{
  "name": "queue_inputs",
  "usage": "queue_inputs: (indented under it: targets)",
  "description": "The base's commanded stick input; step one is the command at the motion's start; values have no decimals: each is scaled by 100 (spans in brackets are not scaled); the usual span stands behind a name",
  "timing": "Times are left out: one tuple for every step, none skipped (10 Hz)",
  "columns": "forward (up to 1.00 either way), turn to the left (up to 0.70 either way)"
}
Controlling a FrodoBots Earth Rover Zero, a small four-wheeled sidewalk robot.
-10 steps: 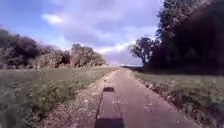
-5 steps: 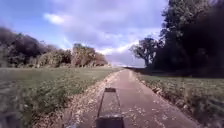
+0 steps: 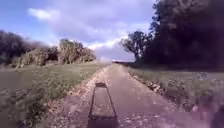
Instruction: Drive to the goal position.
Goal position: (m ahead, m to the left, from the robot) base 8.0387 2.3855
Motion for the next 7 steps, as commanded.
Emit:
queue_inputs:
  targets:
    - [100, 0]
    - [100, 0]
    - [100, 0]
    - [100, 0]
    - [100, 0]
    - [100, 0]
    - [100, 0]
